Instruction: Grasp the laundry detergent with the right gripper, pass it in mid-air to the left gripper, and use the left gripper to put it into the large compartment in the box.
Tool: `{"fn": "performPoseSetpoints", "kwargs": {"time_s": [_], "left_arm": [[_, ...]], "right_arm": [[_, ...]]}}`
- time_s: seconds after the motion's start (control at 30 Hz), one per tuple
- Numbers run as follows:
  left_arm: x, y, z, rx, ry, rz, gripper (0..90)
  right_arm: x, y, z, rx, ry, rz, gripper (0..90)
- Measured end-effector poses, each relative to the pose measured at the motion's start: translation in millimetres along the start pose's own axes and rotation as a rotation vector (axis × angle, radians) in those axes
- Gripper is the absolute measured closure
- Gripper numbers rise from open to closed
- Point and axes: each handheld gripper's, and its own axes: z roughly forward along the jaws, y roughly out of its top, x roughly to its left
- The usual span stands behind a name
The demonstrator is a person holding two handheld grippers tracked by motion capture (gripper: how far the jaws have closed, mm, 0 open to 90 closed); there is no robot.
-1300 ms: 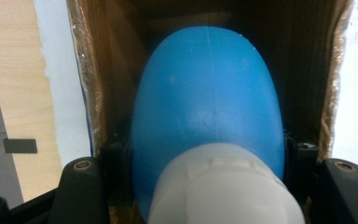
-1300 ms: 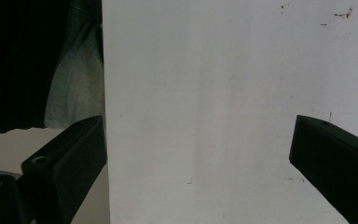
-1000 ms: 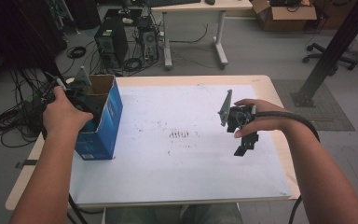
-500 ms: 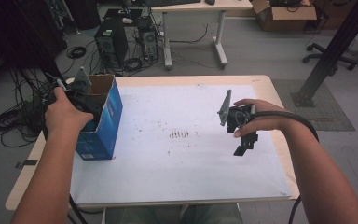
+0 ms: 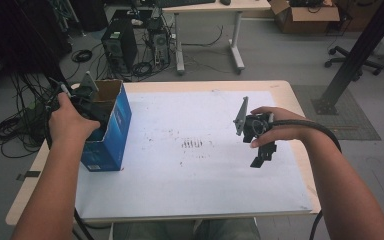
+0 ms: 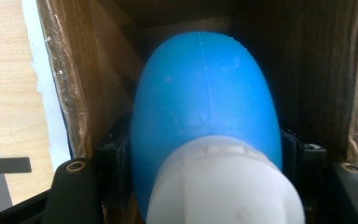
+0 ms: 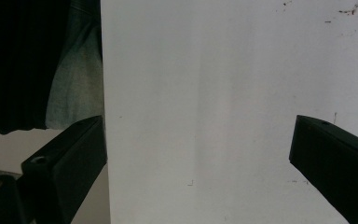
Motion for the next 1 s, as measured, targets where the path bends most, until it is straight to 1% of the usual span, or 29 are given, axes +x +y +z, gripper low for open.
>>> {"fn": "performPoseSetpoints", "kwargs": {"time_s": [0.47, 0.53, 0.73, 0.83, 1.0], "left_arm": [[-4.7, -0.7, -9.5, -0.008, 0.014, 0.003, 28.5], [-5.1, -1.3, -11.2, -0.012, 0.022, 0.003, 27.2], [-4.9, -3.0, -16.7, -0.028, 0.026, -0.001, 23.4], [-6.2, -3.2, -20.0, -0.03, 0.032, 0.007, 22.9], [-7.6, -3.2, -25.6, -0.043, 0.035, 0.011, 22.8]], "right_arm": [[1.2, -3.6, 0.4, -0.013, -0.002, 0.004, 4.1], [1.5, -3.7, 0.5, -0.018, -0.001, 0.006, 4.1], [2.4, -4.6, -1.0, -0.021, -0.007, 0.004, 4.1], [3.0, -5.3, -1.6, -0.025, -0.007, 0.008, 4.1], [3.7, -5.9, -2.3, -0.027, -0.009, 0.006, 4.1]]}}
